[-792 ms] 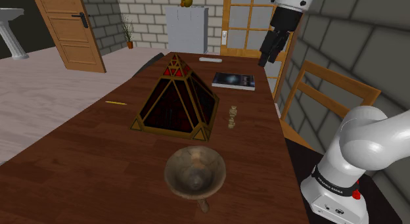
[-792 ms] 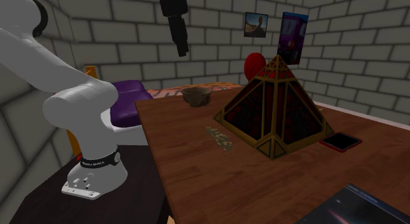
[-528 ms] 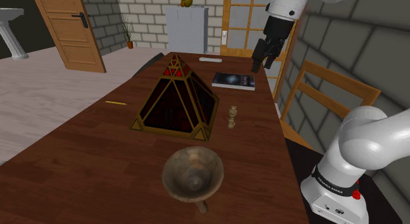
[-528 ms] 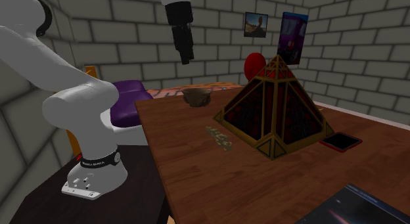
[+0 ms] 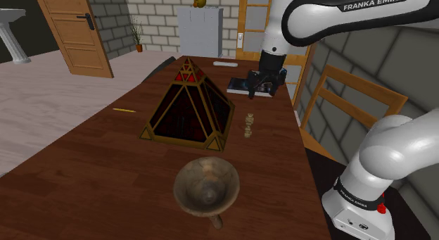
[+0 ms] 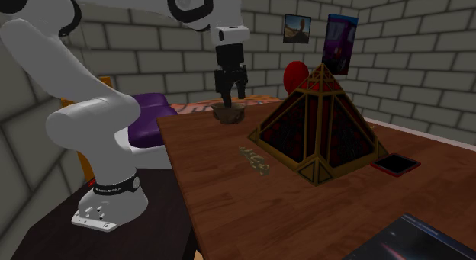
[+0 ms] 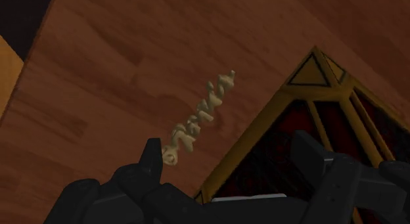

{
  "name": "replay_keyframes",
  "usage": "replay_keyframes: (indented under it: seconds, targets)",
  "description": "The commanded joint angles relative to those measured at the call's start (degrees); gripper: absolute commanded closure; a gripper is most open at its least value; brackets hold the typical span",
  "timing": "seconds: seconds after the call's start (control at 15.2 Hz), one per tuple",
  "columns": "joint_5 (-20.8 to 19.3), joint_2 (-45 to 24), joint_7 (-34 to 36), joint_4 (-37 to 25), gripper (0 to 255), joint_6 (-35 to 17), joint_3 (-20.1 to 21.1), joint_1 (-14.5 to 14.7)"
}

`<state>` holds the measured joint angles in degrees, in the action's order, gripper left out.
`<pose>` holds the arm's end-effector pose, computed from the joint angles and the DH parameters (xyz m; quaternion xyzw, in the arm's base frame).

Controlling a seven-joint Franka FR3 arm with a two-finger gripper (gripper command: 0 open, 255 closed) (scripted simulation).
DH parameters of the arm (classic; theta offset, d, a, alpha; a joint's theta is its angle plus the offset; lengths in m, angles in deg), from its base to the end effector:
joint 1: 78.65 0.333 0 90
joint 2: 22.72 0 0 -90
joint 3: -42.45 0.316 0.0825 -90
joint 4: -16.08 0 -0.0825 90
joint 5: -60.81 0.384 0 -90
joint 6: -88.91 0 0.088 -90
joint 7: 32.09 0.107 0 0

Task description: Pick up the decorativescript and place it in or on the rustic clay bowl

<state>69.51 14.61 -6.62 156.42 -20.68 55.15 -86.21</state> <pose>0.3669 0.0534 0.5253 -0.9750 0.2158 -0.0496 0.0186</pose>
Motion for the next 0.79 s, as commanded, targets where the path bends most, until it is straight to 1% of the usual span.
replay_keyframes:
  seconds: [0.0,0.26,0.53,0.73]
  targets:
    - [0.1,-2.7,5.6,1.5,0,-3.5,2.2,-1.7]
    - [-0.6,-9.5,16.3,2.7,0,-9.6,6.3,-5.3]
    - [-2.6,-17.2,27.6,2.9,0,-15.4,9.9,-9.2]
    - [-2.9,-18.4,28.3,3.8,0,-17.4,10.2,-9.4]
